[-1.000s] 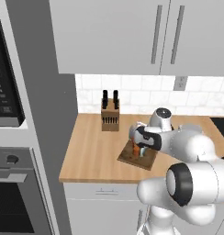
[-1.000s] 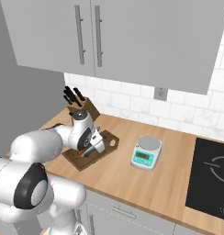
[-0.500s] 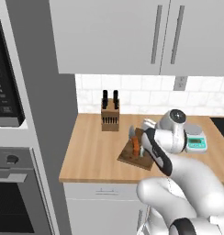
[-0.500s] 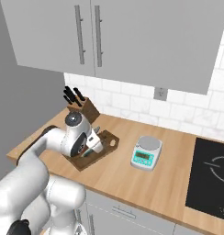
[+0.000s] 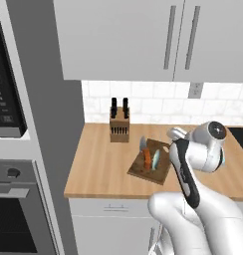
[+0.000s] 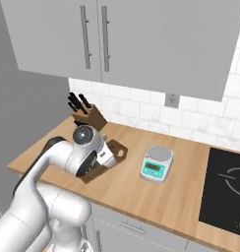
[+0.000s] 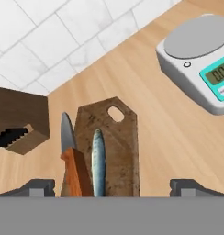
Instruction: Pick up the knife from the drawer and place it on the cutting board. Then place the meat from the plate to the cutting board.
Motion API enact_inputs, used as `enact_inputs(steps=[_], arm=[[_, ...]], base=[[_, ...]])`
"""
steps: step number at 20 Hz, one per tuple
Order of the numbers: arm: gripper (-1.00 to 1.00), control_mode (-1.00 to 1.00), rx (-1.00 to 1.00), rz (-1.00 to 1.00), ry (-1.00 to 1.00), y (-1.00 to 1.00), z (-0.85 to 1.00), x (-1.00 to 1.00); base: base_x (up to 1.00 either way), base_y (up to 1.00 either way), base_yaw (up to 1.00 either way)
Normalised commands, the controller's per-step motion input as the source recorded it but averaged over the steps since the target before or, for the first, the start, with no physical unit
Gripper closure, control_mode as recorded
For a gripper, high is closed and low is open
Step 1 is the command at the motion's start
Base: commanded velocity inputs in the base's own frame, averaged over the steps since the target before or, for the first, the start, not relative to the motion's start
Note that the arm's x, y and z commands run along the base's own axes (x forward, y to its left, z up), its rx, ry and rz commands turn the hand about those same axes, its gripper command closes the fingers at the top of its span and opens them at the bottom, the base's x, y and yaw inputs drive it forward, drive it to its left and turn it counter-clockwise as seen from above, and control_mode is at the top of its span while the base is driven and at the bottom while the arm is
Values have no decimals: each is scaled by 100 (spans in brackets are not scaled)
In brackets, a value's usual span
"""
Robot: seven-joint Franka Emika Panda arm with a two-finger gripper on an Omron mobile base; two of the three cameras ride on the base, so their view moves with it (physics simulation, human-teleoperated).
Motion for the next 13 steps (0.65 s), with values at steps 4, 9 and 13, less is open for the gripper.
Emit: enact_inputs(steps=[4,9,13], arm=[[-100,-100,6,0,-10,-29,57,-37],[-100,-100,1,0,-14,-10,49,-39],[-100,-100,0,3,-16,-7,27,-39]], base=[[0,0,0],[0,0,0],[0,0,0]])
